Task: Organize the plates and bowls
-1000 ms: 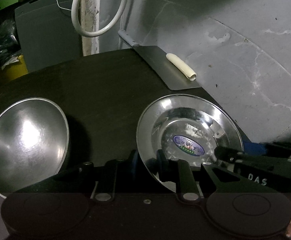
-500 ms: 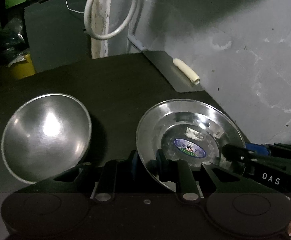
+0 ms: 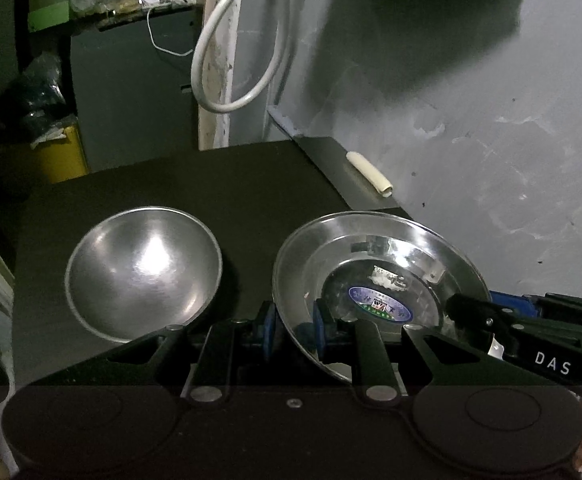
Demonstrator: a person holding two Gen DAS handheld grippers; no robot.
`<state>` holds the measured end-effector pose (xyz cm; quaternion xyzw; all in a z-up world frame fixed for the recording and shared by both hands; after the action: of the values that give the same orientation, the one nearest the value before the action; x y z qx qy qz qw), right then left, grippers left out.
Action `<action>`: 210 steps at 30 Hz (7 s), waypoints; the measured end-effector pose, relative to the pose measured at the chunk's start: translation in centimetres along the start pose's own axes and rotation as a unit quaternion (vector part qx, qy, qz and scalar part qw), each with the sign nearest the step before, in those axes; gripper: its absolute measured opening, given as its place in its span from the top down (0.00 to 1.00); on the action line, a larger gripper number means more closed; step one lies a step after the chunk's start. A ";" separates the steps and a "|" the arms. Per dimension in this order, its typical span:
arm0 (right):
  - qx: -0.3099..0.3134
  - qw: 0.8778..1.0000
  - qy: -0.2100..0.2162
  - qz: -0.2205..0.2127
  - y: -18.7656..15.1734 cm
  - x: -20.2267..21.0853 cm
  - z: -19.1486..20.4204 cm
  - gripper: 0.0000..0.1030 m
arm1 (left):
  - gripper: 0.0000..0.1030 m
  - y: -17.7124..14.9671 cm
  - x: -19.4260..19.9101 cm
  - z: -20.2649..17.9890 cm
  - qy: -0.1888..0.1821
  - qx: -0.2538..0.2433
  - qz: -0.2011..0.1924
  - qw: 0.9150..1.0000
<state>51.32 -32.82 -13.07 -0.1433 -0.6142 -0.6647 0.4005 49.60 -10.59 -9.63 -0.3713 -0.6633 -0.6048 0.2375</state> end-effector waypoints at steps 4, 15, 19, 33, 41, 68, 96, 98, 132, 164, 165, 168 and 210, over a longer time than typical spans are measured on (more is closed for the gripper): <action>0.008 1.000 0.009 -0.010 0.0 1.3 1.1 0.73 | 0.79 0.0 1.4 0.2 0.004 0.002 -0.012 1.000; 0.032 0.998 0.040 -0.020 -0.8 3.6 4.4 0.73 | 0.79 -1.8 5.5 1.9 0.020 0.014 -0.030 0.999; 0.041 0.998 0.052 -0.019 -1.2 4.1 5.8 0.73 | 0.79 -2.7 6.8 2.8 0.028 0.025 -0.035 0.999; 0.081 0.993 0.087 0.005 -4.1 4.2 10.8 0.73 | 0.79 -7.5 9.8 6.7 0.056 0.080 -0.028 0.995; 0.100 0.990 0.101 0.020 -5.6 4.0 12.8 0.73 | 0.79 -9.7 10.5 8.3 0.069 0.100 -0.018 0.992; 0.109 0.985 0.116 0.069 -8.8 2.2 14.2 0.73 | 0.79 -13.6 9.5 9.8 0.090 0.106 0.028 0.990; 0.103 0.987 0.099 0.069 -11.7 3.2 13.4 0.62 | 0.75 -14.0 8.3 8.1 0.093 0.058 0.057 0.992; 0.103 0.988 0.098 0.068 -11.8 3.2 13.4 0.60 | 0.70 -14.0 8.5 8.1 0.097 0.055 0.056 0.992; 0.130 0.987 0.067 0.064 -12.5 1.4 17.2 0.00 | 0.03 -12.5 9.8 13.7 0.161 0.116 0.026 0.980; 0.047 0.997 -0.047 0.030 1.6 -11.2 13.2 0.09 | 0.03 1.4 -4.5 17.0 0.040 0.139 -0.003 0.989; 0.047 0.997 -0.045 0.032 1.6 -11.3 13.3 0.10 | 0.09 1.4 -4.6 17.1 0.043 0.140 0.000 0.989; 0.043 0.998 -0.035 0.039 1.8 -11.7 13.6 0.19 | 0.27 1.0 -4.9 17.1 0.038 0.141 0.011 0.989; 0.110 0.984 0.120 0.074 -11.3 11.0 9.9 0.74 | 0.83 -14.7 12.0 -1.3 -0.042 0.012 0.037 0.998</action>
<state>33.25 -28.35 -11.48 -0.0629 -0.6190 -0.5739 0.5325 30.60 -9.25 -9.44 -0.4175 -0.6659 -0.5713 0.2366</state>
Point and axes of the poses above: each gripper's, at about its wrist camera, not at the fingertips, and x roughly against the way its jaws point, z to its left, y to its top, the point moved 8 cm from there along -x, roughly the way its jaws point, and after that the axes turned 5 degrees about z, right-handed, at the moved point
